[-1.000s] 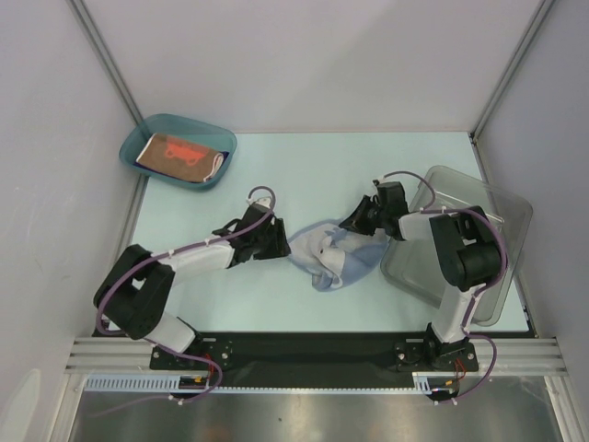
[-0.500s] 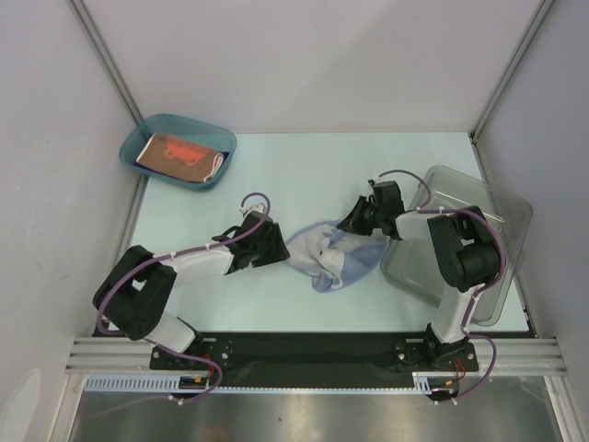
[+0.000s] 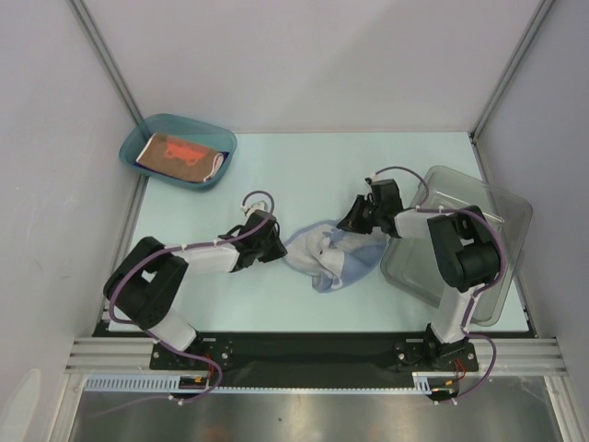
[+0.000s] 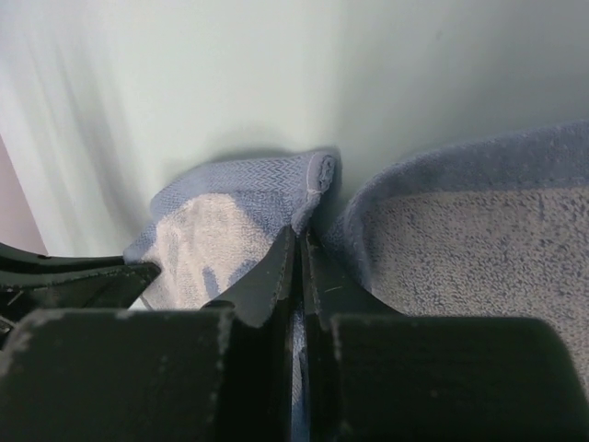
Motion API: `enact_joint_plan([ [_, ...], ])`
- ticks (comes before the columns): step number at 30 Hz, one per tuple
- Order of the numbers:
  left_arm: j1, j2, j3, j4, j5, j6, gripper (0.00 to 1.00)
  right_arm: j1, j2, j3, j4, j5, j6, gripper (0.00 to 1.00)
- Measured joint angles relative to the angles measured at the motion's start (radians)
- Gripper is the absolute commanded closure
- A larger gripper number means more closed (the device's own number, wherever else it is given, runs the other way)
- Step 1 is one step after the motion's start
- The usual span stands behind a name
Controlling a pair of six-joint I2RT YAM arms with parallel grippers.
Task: Fold and stack the towels
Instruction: Flatten out the crumpled towel
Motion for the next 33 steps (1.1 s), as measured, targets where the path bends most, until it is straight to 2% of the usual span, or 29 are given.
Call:
enact_joint_plan([
  [3, 0.001, 0.004, 0.007, -0.009, 0.001, 0.011, 1.00, 0.003, 0.000, 0.040, -0.032, 0.005, -0.043, 1.00],
  [7, 0.014, 0.008, 0.073, -0.099, 0.000, 0.101, 1.00, 0.003, -0.004, 0.143, -0.080, 0.017, -0.109, 1.00],
  [10, 0.035, -0.003, 0.191, -0.199, -0.008, 0.232, 1.00, 0.003, -0.050, 0.211, -0.119, 0.044, -0.171, 1.00],
  [15, 0.051, -0.101, 0.471, -0.332, -0.042, 0.466, 1.00, 0.010, -0.257, 0.312, -0.180, 0.122, -0.307, 1.00],
  [19, 0.052, -0.272, 0.656, -0.377, -0.031, 0.631, 1.00, 0.022, -0.499, 0.344, -0.194, 0.186, -0.396, 1.00],
  [22, 0.052, -0.434, 0.692, -0.378, 0.037, 0.703, 1.00, 0.039, -0.705, 0.341, -0.206, 0.204, -0.444, 1.00],
  [28, 0.033, -0.660, 0.693, -0.378, 0.344, 0.719, 1.00, 0.126, -1.098, 0.220, -0.180, 0.138, -0.432, 1.00],
  [30, 0.019, -0.684, 0.696, -0.392, 0.413, 0.709, 1.00, 0.150, -1.173, 0.197, -0.167, 0.123, -0.406, 1.00],
  [33, 0.007, -0.668, 0.746, -0.458, 0.433, 0.708, 0.99, 0.180, -1.196, 0.189, -0.150, 0.125, -0.375, 1.00],
])
